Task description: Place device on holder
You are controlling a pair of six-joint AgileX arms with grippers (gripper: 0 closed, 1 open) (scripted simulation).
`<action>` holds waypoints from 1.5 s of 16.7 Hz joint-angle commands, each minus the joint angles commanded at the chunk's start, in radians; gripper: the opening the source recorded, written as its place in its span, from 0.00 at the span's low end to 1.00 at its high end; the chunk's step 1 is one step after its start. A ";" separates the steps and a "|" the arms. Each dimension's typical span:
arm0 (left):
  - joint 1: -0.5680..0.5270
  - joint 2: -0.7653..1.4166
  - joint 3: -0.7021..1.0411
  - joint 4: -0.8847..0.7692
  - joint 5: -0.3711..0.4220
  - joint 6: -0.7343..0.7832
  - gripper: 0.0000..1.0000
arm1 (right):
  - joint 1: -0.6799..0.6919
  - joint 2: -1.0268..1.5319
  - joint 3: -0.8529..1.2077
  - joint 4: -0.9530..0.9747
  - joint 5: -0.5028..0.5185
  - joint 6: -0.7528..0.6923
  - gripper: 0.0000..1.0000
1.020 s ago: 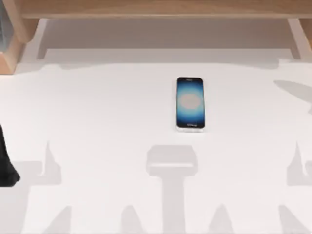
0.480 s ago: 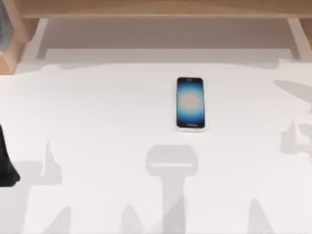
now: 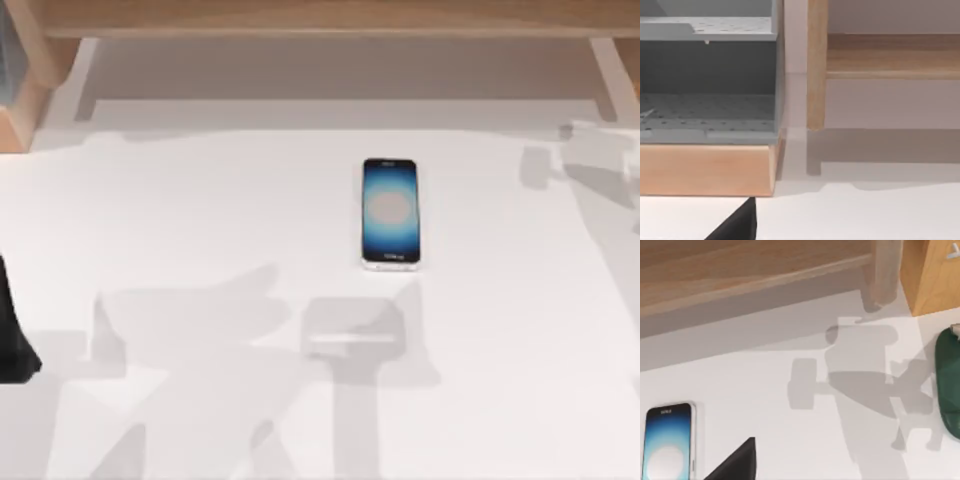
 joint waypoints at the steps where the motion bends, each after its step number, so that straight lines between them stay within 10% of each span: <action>1: 0.000 0.000 0.000 0.000 0.000 0.000 1.00 | 0.020 0.105 0.102 -0.057 0.003 0.022 1.00; 12: 0.000 0.000 0.000 0.000 0.000 0.000 1.00 | 0.311 0.992 0.902 -0.477 0.022 0.218 1.00; 25: 0.000 0.000 0.000 0.000 0.000 0.000 1.00 | 0.443 1.269 1.117 -0.573 0.022 0.293 1.00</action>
